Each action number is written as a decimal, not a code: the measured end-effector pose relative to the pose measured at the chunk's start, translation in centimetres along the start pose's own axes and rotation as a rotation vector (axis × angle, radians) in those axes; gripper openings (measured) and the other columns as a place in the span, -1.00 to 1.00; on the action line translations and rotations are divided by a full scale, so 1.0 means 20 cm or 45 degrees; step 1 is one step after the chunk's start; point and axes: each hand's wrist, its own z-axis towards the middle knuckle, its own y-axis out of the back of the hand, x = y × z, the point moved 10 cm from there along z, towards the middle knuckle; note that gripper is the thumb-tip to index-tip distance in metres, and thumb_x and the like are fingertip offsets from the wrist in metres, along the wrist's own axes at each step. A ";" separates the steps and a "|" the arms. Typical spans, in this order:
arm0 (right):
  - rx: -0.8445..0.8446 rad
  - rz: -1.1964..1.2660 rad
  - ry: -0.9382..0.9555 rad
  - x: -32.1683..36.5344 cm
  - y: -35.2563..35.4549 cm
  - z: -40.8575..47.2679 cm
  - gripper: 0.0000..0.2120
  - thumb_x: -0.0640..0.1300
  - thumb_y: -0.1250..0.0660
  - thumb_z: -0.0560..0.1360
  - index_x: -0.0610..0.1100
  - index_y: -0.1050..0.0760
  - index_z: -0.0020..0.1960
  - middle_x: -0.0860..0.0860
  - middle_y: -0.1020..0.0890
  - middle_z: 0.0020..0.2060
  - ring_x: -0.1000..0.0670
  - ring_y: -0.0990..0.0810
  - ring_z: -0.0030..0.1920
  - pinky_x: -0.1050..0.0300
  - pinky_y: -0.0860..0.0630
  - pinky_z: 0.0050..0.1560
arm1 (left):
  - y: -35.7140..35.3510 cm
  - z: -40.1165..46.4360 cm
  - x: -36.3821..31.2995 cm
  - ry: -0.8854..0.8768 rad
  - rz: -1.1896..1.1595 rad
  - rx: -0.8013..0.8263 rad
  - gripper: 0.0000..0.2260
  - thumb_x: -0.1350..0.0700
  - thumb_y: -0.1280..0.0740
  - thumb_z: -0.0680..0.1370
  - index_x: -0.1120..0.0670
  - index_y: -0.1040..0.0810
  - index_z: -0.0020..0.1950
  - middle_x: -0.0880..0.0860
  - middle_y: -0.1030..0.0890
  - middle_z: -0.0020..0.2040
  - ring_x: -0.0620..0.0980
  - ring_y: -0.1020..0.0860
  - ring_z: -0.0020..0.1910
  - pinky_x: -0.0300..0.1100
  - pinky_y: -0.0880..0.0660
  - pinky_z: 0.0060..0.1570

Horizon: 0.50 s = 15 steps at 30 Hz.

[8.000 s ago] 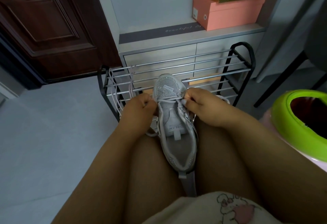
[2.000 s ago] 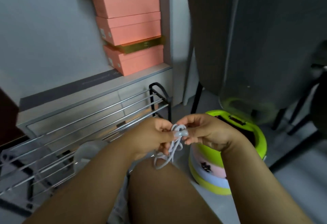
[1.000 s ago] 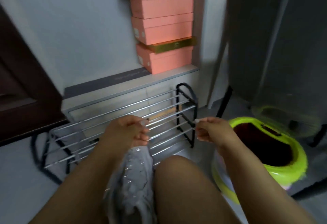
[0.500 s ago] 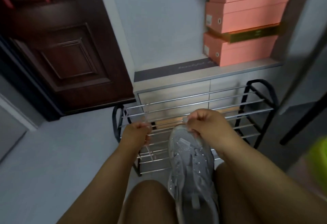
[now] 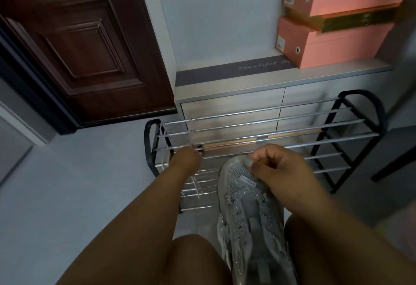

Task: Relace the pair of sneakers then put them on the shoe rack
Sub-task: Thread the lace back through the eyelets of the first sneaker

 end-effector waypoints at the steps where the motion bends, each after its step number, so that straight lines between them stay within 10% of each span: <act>1: -0.003 0.017 -0.003 0.00 0.00 0.00 -0.84 -0.05 -0.44 0.41 -0.06 -0.55 -0.30 -0.06 -0.57 -0.41 0.12 -0.46 -0.41 0.25 -0.42 -0.34 | -0.01 0.01 0.00 -0.021 0.043 -0.007 -0.73 0.19 -0.18 0.58 0.25 -0.54 0.21 0.24 -0.59 0.16 0.23 -0.57 0.13 0.04 -0.53 0.13; 15: -0.116 0.136 0.032 0.13 0.12 0.06 -0.88 -0.19 -0.37 0.47 -0.12 -0.55 -0.25 0.01 -0.54 -0.40 0.08 -0.47 -0.38 0.16 -0.46 -0.24 | 0.41 -0.32 -0.52 -0.434 -0.697 -0.255 -0.85 0.20 -0.25 0.58 0.23 -0.52 0.08 -0.12 -0.67 -0.25 -0.16 -0.48 -0.41 -0.37 -0.37 -0.46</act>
